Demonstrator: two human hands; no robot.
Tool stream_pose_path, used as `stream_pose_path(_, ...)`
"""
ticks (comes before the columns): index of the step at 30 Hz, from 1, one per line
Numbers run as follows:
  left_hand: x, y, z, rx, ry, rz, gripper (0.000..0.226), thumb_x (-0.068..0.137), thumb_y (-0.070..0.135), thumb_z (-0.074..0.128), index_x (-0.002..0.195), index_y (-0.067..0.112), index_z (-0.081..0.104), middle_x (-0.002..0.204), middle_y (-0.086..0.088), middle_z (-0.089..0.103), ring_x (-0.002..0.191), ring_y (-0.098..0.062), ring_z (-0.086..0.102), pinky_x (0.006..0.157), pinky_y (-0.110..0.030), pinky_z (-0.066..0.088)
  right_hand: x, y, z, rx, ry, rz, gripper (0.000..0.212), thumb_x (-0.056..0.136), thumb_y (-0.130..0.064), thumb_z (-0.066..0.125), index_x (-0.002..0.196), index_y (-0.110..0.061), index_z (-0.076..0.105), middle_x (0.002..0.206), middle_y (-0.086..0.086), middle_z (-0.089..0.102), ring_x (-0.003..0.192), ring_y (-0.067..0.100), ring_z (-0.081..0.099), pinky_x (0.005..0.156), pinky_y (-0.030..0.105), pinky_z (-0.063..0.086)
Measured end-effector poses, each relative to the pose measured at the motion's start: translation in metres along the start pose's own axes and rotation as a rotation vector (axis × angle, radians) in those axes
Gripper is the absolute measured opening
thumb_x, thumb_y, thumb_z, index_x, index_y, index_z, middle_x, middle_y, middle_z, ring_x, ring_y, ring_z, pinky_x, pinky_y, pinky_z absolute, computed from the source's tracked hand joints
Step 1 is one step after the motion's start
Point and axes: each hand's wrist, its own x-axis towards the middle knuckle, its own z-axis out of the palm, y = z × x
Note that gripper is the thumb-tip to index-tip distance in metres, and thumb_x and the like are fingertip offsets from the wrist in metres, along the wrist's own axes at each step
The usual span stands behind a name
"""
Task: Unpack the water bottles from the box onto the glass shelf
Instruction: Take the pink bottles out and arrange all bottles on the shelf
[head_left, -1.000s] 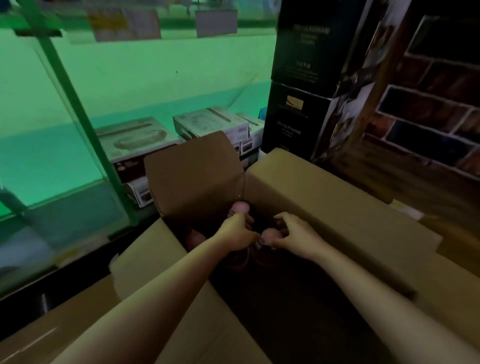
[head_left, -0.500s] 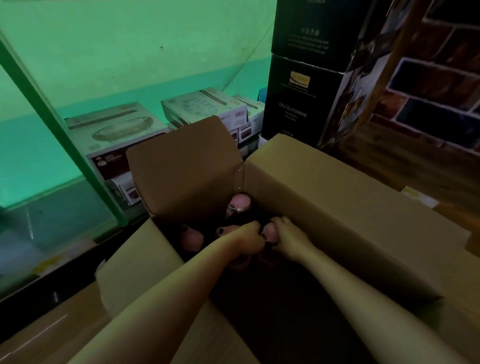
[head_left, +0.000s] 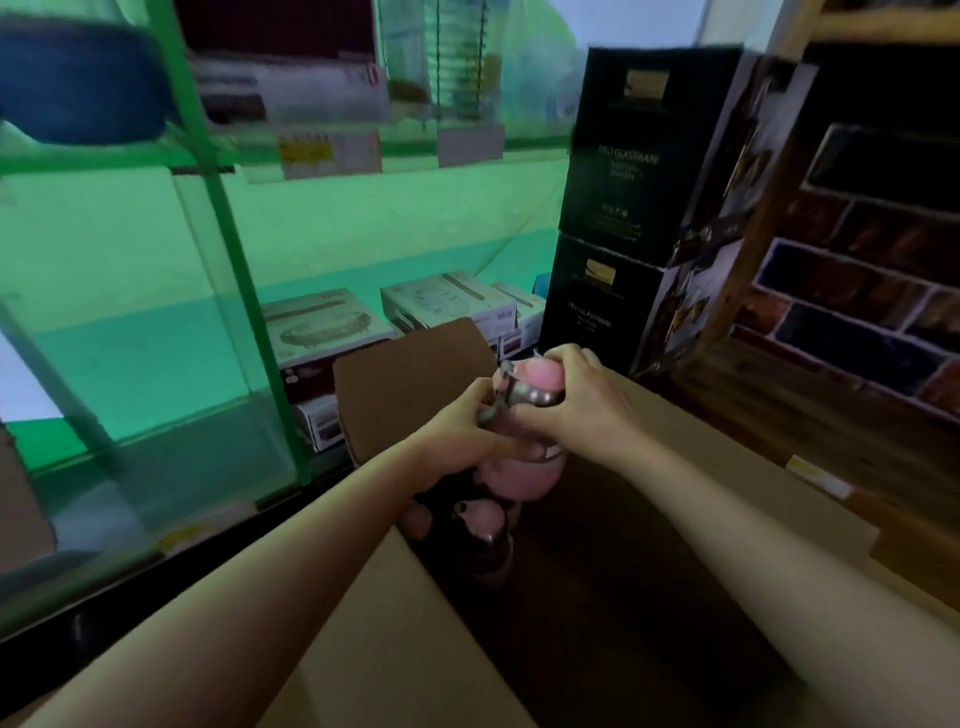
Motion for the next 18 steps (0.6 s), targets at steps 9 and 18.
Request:
stream_pose_path(9,-0.097,0.079,-0.073,-0.037,0.157,0.177,0.047,0.074,0.002,0.075,0.115,0.017,0.059,0.092,0.006,0.074,0.085,-0.007,0.069,0.068,-0.019,0.054,-0.009,-0.135,-0.037,0.122,0.064,-0.231,0.079,0.071,-0.051,0.073,0.131,-0.016,0.036,0.13,0.003,0.047,0.119,0.021,0.047,0.096,0.034,0.04)
stream_pose_path(18,-0.269,0.16,-0.203,0.175,0.486,0.186,0.047,0.067,0.032,0.076,0.109,0.037,0.056,0.104,0.008,0.07,0.091,-0.01,0.069,0.069,-0.035,0.056,-0.046,-0.318,-0.029,0.375,0.052,-0.615,0.056,0.076,-0.051,0.068,0.109,-0.011,0.048,0.111,0.003,0.053,0.1,0.014,0.053,0.08,0.023,0.038)
